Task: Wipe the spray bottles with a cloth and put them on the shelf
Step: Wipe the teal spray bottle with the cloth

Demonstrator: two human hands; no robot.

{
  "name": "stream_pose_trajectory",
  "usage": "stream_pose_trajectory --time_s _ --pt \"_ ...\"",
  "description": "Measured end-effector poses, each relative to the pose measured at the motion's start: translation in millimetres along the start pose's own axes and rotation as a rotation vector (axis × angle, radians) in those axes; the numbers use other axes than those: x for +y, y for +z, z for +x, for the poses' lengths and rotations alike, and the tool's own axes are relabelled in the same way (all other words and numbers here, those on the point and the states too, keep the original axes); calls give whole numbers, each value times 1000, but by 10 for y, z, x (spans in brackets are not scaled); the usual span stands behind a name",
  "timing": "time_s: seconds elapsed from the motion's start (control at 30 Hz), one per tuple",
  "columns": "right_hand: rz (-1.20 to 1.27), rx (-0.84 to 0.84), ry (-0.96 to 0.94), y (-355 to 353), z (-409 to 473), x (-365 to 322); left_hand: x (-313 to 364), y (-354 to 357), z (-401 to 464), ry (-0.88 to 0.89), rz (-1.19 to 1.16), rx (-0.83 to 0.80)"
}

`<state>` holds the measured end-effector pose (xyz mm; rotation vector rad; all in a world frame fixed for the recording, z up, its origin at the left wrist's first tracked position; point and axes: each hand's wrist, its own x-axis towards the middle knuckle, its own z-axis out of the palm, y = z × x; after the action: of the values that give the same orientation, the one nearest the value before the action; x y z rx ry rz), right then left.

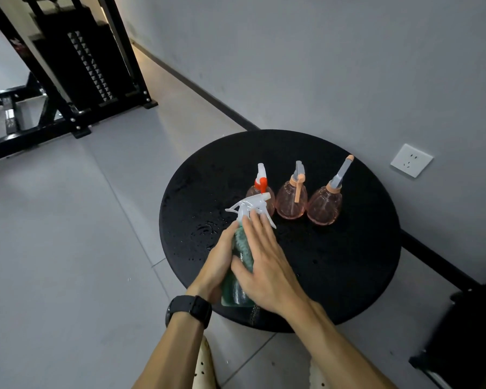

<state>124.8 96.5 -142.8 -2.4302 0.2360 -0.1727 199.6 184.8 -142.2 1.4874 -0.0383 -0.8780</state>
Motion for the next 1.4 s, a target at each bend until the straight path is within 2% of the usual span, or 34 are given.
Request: stream_pose_trajectory --time_s 0.17,0.4,0.53,0.67,0.87,1.2,1.4 --pt "94 1 -12 16 -20 -52 71 35 -22 23 -82 23" --pt "74 -41 -3 143 -171 -74 82 11 9 44 -103 164" --pt "110 -51 7 29 -115 -71 15 -13 58 51 -15 108" --pt "148 -38 2 -64 -40 -62 -5 38 40 34 -41 30" --pt "157 -29 -11 -64 -31 -85 24 59 8 47 -130 15" --pt "125 -55 11 14 -155 -135 21 -7 46 -3 -194 112" --pt "239 -69 67 -92 -45 -129 10 42 28 7 -176 38"
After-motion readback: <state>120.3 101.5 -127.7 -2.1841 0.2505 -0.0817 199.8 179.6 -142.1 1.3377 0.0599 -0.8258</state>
